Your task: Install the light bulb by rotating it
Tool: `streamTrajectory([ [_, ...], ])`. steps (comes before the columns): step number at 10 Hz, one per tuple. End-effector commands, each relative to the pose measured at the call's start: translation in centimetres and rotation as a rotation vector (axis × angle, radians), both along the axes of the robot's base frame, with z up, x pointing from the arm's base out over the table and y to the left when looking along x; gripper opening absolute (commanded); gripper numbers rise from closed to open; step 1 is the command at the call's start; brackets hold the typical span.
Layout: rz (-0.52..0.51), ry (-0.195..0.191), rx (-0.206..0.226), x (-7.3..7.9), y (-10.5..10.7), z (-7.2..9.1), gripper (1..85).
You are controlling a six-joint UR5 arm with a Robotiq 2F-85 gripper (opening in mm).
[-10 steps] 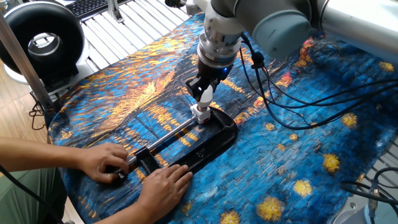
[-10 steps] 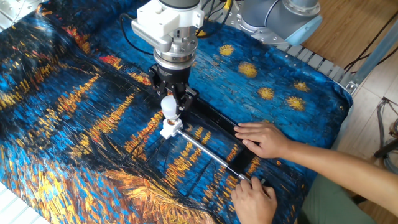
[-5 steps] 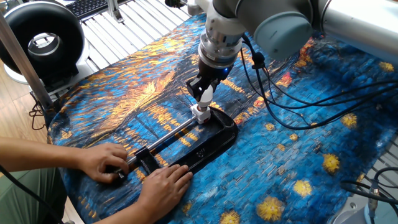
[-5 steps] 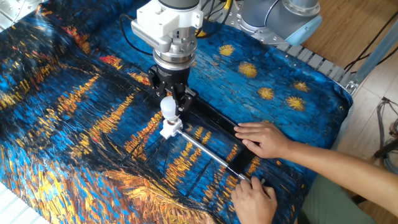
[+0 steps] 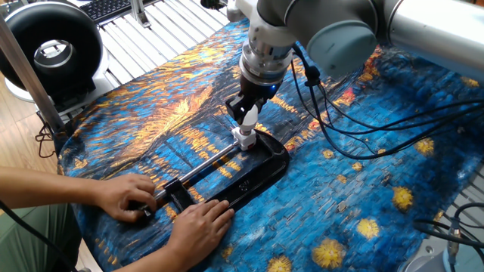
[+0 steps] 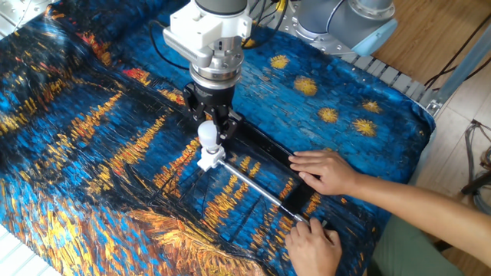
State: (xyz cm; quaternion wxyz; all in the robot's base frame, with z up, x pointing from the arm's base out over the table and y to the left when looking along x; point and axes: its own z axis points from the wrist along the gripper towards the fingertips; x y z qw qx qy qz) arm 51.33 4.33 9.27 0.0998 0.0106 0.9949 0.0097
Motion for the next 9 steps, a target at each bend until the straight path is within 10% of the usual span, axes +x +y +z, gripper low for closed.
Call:
streamTrajectory([
  [1, -0.012, -0.01, 0.006, 0.51, 0.0, -0.34, 1.0],
  [9, -0.025, -0.019, 0.03, 0.14, 0.27, -0.75, 1.0],
])
